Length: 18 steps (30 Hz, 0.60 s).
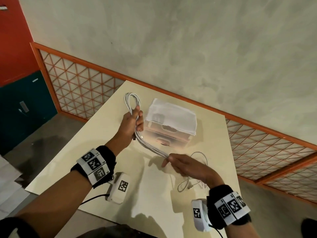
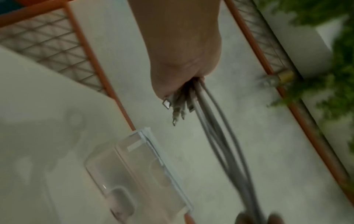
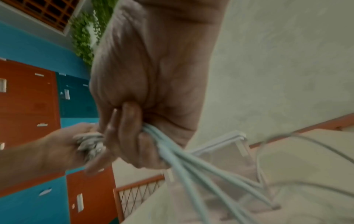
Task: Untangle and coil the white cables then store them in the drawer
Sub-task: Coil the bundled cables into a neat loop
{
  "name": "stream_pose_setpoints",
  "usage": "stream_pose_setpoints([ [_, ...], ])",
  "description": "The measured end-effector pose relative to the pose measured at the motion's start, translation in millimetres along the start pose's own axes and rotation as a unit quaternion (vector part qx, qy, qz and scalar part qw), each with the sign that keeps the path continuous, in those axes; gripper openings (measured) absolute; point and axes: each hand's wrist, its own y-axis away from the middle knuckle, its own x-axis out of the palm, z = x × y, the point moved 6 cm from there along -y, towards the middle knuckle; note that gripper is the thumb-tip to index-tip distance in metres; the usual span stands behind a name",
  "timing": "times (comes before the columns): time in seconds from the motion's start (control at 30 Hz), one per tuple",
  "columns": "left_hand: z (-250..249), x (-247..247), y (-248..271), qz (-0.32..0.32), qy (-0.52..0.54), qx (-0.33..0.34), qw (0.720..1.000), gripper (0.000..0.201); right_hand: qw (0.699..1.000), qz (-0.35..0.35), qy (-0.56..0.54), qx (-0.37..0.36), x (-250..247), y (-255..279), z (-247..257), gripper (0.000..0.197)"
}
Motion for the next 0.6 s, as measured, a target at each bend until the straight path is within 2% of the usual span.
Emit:
stream_pose_setpoints([
  [0.17,9,28,16,0.112,-0.086,-0.020,0.990,0.038,0.983,-0.167,0.014,-0.071,-44,5,24,0.024],
  [0.23,11,42,23,0.163,-0.113,-0.035,0.980,0.037,0.972,-0.213,0.008,-0.095,-54,7,34,0.021],
  [0.4,10,63,37,0.242,-0.155,-0.061,0.956,0.038,0.960,-0.258,0.068,-0.090,-68,11,51,0.015],
  [0.6,14,70,43,0.267,-0.130,-0.127,0.946,0.035,0.923,-0.305,0.194,-0.129,-67,16,72,0.012],
])
